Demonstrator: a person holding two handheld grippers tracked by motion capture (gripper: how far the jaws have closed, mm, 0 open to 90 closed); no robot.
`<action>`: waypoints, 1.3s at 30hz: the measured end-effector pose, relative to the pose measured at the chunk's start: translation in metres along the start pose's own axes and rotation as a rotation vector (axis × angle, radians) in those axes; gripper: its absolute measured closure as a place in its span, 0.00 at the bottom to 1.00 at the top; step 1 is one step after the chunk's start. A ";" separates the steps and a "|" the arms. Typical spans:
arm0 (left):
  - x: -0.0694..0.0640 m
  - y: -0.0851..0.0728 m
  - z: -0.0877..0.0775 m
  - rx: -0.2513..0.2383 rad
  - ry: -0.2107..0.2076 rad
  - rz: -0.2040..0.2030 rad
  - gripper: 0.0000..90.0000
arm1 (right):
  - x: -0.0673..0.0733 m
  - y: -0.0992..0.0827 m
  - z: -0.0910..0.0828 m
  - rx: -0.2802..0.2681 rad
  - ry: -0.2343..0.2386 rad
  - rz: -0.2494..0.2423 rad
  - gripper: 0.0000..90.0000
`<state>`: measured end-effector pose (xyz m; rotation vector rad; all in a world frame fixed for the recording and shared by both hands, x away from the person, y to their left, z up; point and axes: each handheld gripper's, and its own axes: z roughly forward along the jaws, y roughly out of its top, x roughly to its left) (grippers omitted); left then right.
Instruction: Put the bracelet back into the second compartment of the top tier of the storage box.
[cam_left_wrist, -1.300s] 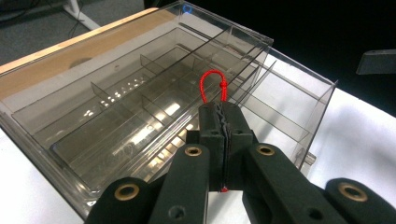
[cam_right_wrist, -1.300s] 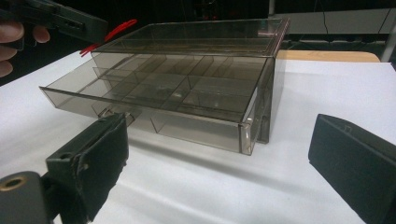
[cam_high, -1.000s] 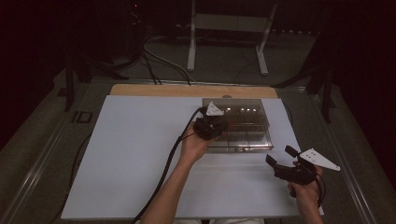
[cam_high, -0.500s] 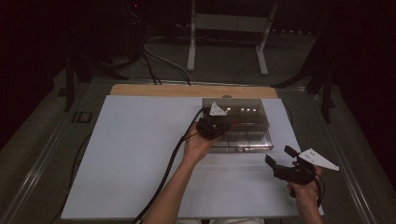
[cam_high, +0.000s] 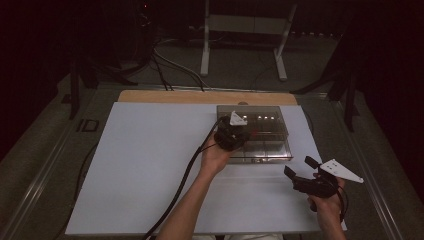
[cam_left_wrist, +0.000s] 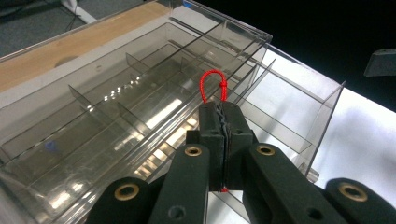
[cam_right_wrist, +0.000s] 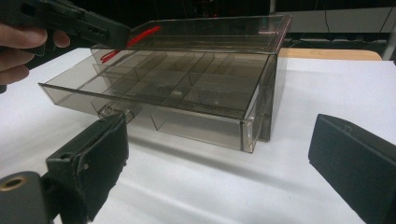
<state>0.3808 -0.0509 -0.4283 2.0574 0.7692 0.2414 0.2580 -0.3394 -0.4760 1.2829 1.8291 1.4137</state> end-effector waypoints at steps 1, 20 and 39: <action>0.000 0.000 0.000 0.000 0.000 0.000 1.00 | 0.000 0.000 0.000 0.000 0.000 0.000 0.06; -0.009 -0.001 0.010 0.008 -0.020 0.003 1.00 | 0.000 0.000 0.000 0.001 0.000 0.001 0.06; -0.016 -0.002 0.018 0.029 -0.031 0.008 1.00 | 0.000 0.000 0.000 0.000 -0.001 0.003 0.06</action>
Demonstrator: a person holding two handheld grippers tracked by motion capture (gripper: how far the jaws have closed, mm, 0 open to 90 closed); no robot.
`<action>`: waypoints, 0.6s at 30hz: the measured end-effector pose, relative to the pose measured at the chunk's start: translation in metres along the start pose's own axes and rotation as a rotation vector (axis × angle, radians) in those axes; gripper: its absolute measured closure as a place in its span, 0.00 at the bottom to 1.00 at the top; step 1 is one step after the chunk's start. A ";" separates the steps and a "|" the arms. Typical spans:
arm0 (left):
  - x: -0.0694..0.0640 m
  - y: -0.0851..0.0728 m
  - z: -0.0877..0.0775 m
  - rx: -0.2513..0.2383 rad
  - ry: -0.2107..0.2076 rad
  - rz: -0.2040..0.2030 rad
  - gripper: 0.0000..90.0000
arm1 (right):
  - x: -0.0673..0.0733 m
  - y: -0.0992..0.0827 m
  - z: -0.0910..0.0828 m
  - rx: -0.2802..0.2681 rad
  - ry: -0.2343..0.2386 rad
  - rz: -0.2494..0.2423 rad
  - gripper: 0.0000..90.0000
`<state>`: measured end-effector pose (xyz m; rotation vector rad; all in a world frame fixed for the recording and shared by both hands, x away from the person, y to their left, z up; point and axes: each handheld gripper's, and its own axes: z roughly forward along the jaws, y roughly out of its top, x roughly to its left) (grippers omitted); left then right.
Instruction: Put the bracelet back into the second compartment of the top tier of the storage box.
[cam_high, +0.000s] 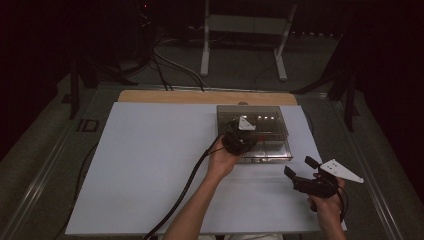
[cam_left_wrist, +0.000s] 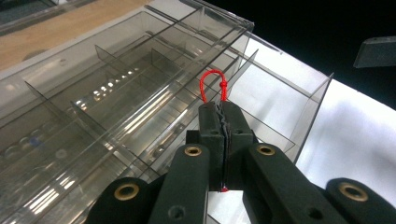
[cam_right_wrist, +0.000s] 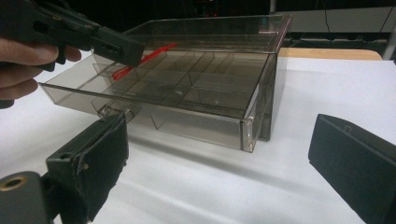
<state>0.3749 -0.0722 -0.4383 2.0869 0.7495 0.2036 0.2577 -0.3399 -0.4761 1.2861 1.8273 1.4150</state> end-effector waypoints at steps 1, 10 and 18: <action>0.000 0.000 0.000 0.000 0.001 0.001 1.00 | 0.000 0.000 0.000 0.000 0.000 0.000 0.06; -0.001 -0.001 0.002 0.022 0.007 0.002 1.00 | 0.000 0.000 0.000 0.000 0.000 -0.001 0.06; -0.003 -0.006 0.003 0.041 0.012 0.011 1.00 | 0.000 -0.001 0.001 0.003 0.001 -0.002 0.06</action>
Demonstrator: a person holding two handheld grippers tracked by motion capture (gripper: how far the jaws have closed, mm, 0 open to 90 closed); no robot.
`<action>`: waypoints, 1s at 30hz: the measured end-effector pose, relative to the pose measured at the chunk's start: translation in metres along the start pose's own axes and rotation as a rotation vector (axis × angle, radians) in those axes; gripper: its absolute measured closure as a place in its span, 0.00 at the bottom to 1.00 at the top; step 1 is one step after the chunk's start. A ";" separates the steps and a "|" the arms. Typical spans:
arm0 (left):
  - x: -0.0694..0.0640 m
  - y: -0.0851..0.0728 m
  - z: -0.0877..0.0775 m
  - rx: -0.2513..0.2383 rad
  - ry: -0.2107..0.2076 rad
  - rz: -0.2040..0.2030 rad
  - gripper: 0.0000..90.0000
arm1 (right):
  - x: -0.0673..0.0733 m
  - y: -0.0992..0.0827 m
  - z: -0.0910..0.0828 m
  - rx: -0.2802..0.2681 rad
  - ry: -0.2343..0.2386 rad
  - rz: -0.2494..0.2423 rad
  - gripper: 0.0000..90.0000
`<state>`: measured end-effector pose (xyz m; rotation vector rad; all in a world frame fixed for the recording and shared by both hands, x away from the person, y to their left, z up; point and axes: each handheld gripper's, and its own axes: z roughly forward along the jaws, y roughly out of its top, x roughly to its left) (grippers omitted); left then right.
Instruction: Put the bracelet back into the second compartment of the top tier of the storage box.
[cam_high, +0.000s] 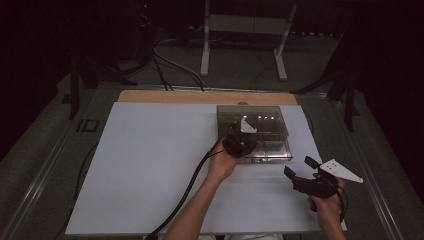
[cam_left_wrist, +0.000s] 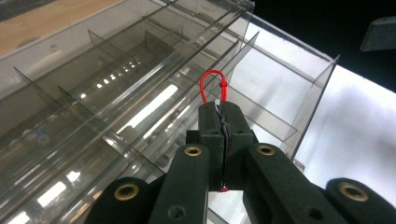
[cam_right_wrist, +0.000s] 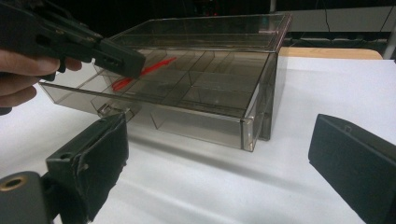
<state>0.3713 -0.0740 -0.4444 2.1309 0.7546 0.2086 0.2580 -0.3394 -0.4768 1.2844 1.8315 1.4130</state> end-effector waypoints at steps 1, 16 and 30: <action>0.000 -0.001 0.000 0.003 0.001 0.003 1.00 | 0.000 0.000 0.000 0.000 0.000 -0.001 0.06; 0.003 0.000 -0.010 -0.101 0.038 -0.077 0.24 | 0.000 0.000 0.000 0.001 -0.001 0.000 0.06; 0.006 0.001 -0.016 -0.141 0.063 -0.069 0.04 | -0.001 0.000 0.000 0.000 -0.003 0.001 0.06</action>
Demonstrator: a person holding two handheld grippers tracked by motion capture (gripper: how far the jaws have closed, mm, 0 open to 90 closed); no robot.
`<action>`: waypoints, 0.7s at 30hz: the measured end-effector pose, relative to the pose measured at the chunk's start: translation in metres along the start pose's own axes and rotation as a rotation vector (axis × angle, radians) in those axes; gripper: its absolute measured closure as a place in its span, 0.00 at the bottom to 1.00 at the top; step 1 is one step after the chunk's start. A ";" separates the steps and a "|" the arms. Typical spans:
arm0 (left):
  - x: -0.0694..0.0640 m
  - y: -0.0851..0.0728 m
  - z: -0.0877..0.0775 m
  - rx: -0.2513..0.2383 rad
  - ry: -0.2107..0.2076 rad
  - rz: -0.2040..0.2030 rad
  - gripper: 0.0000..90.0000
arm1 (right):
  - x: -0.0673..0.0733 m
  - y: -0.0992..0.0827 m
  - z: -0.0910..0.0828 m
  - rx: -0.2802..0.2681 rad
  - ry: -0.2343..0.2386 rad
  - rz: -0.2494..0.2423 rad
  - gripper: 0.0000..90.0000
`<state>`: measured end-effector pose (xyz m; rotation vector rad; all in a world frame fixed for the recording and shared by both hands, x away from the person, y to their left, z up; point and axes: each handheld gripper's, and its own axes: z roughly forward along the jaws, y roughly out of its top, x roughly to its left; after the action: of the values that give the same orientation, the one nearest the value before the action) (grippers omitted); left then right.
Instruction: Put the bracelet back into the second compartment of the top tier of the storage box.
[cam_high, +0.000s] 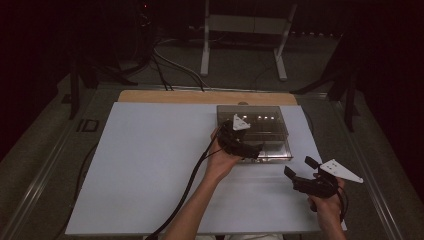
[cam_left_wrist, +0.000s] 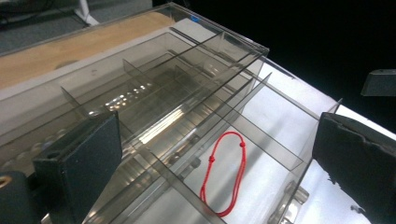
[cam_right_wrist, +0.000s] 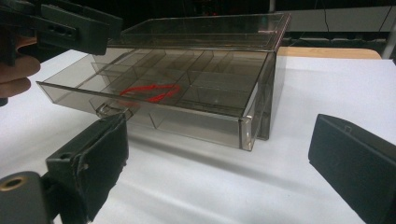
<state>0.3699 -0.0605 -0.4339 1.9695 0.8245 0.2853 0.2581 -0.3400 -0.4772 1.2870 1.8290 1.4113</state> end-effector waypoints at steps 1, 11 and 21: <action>0.000 0.000 0.000 -0.001 0.000 -0.002 0.04 | 0.000 0.000 0.000 0.001 0.000 0.000 0.06; 0.003 0.002 -0.011 -0.021 0.017 0.012 0.04 | 0.000 0.000 0.000 0.001 0.000 -0.001 0.06; 0.011 0.002 -0.023 -0.044 0.024 0.012 0.04 | 0.000 -0.001 0.001 0.003 -0.001 -0.003 0.06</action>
<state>0.3672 -0.0384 -0.4222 1.9340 0.8157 0.3316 0.2583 -0.3396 -0.4781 1.2851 1.8327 1.4070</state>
